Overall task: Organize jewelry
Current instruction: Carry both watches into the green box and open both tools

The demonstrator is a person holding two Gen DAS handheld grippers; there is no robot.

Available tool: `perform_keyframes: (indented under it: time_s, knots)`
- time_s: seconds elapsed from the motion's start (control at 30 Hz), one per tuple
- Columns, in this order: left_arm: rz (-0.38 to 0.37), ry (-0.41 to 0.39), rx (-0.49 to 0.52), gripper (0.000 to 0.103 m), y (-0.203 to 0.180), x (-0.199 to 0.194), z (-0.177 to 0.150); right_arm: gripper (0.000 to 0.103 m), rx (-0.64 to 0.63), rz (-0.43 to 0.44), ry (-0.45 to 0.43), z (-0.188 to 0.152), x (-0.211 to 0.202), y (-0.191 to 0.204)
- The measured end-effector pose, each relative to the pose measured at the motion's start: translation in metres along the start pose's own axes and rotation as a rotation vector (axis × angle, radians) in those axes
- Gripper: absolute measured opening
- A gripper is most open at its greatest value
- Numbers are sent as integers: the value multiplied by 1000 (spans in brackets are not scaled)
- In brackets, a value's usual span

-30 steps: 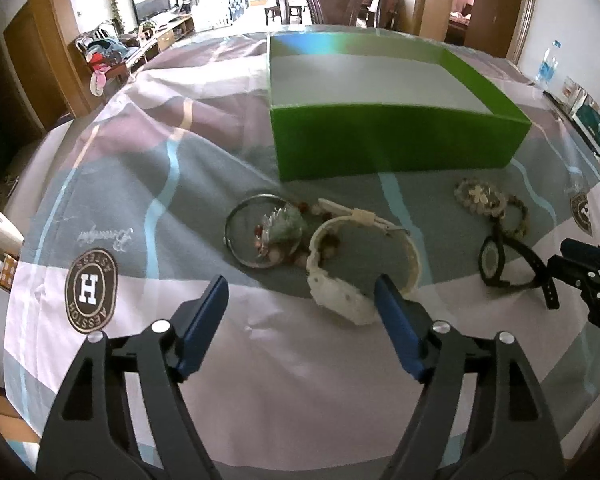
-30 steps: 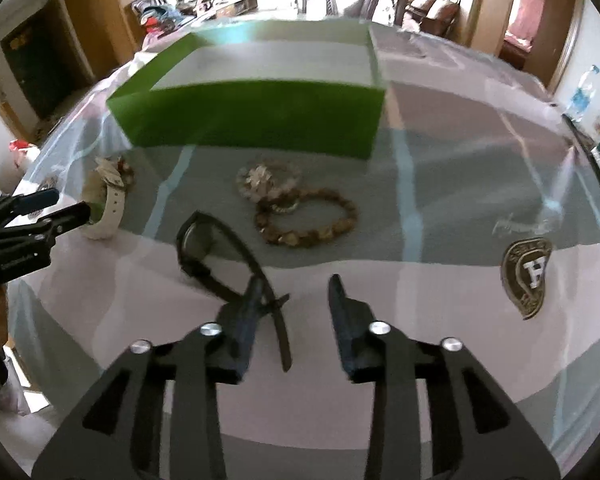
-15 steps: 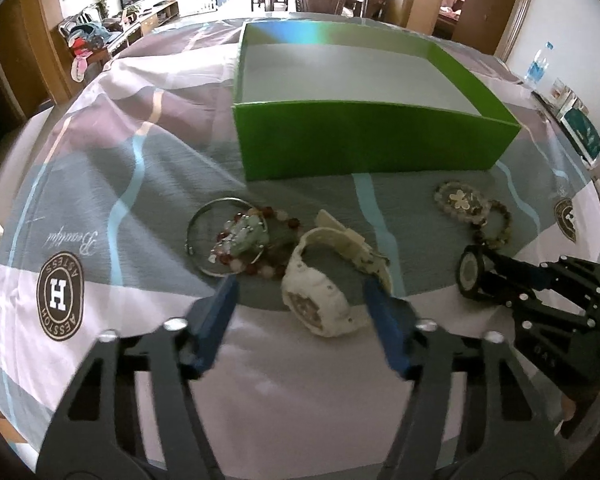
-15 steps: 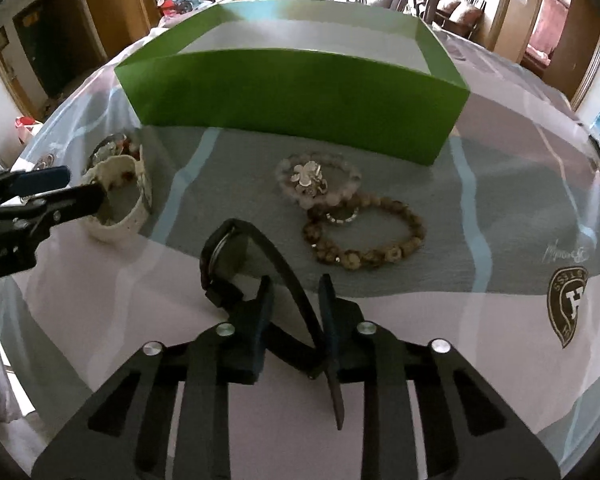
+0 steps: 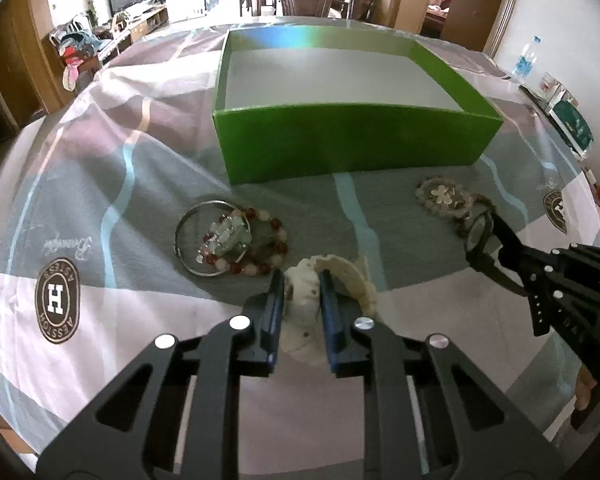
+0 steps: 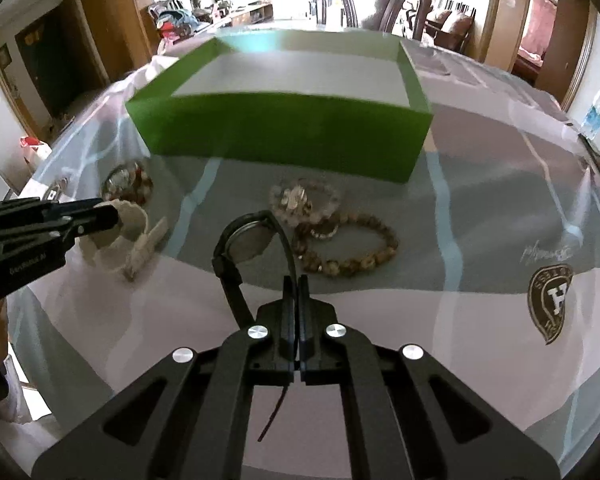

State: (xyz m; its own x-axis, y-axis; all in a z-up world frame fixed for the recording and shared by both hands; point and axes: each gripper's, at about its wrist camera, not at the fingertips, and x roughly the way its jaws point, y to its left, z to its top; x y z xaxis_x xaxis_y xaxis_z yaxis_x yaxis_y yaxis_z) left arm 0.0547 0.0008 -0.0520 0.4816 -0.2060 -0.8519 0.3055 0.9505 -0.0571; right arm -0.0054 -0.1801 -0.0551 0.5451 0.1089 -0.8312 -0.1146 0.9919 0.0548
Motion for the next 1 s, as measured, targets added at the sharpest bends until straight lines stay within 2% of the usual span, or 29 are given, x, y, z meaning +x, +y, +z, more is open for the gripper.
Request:
perform_keyframes:
  time_s: [0.23,0.37,0.47,0.6,0.67,0.77,0.83,1.0]
  knots:
    - [-12,1,-3,18,2,-3,-5,2,8,6,-6,1,-2,1]
    - [-27,-23,-3,18,2,-13,-4,2,13,15,-6,3,-1,1]
    - [-41,-56,4,18,4,-26,4,2,18,9,-47,15,-12,0]
    - [-33,-137,20,17,5,-49,33,2,13,-3,-131,46,-32,-5]
    - [-15,-201,25,18,6,-60,59,2,17,-14,-168,68,-38,-9]
    - [25,-251,26,18,6,-58,97,2,24,-35,-192,108,-33,-17]
    - [24,-245,18,18,7,-41,126,2,32,-63,-176,130,-13,-23]
    - [59,-187,-6,18,10,9,156,2,100,-63,-56,150,50,-39]
